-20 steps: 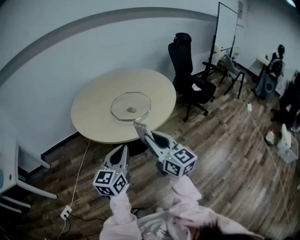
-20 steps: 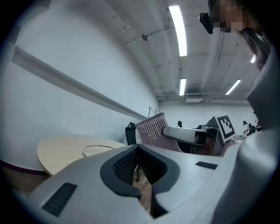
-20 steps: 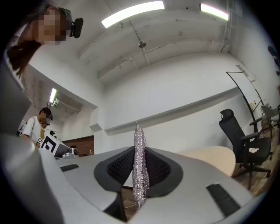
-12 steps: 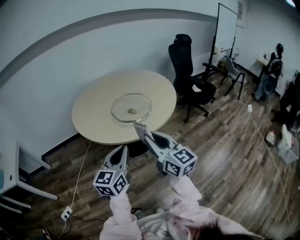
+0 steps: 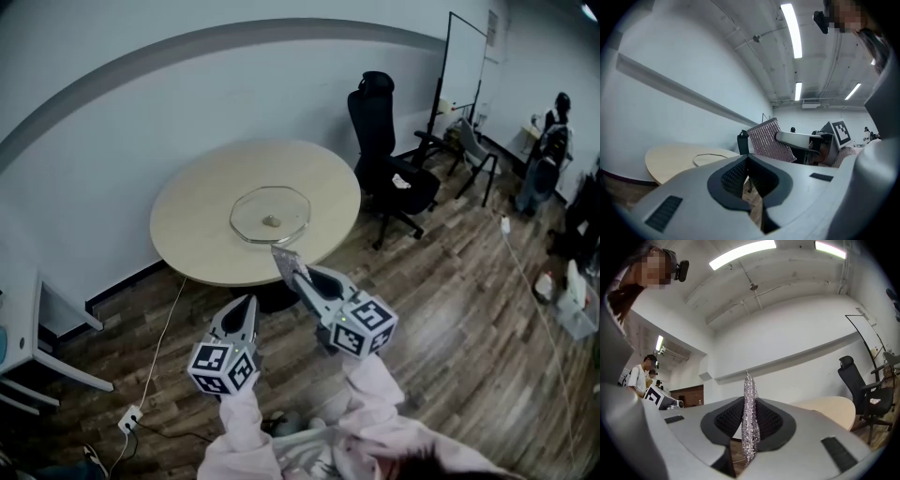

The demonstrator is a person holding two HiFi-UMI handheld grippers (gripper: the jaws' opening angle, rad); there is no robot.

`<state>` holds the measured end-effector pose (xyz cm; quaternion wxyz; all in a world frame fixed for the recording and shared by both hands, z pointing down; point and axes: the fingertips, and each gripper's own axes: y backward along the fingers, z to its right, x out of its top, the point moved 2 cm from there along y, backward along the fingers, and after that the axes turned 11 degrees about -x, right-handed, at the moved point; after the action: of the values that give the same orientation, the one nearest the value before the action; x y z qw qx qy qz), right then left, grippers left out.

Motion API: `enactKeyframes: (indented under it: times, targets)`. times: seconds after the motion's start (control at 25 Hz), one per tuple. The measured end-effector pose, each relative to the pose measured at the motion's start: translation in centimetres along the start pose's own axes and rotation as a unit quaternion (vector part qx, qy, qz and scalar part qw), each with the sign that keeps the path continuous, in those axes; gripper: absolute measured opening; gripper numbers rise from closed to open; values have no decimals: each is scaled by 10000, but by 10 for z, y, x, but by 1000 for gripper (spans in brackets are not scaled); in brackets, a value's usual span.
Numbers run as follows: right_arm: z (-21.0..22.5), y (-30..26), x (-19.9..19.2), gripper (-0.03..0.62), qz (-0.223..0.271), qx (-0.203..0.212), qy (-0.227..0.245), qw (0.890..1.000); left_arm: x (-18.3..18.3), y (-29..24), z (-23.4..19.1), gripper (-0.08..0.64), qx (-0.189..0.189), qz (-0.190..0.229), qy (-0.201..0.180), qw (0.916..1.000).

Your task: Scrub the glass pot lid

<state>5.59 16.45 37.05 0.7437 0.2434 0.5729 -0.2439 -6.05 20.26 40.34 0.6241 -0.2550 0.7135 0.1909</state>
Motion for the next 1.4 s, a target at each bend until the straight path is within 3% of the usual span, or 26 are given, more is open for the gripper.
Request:
enactKeyframes:
  times: [0.44, 1.4]
  targets:
    - [1, -21, -4, 81, -38, 8, 1, 10000, 0, -5, -26, -8, 18, -66, 64, 10000]
    - [73, -119, -1, 81, -16, -466, -115, 9988, 21, -107, -116, -8, -468, -184, 82, 9987]
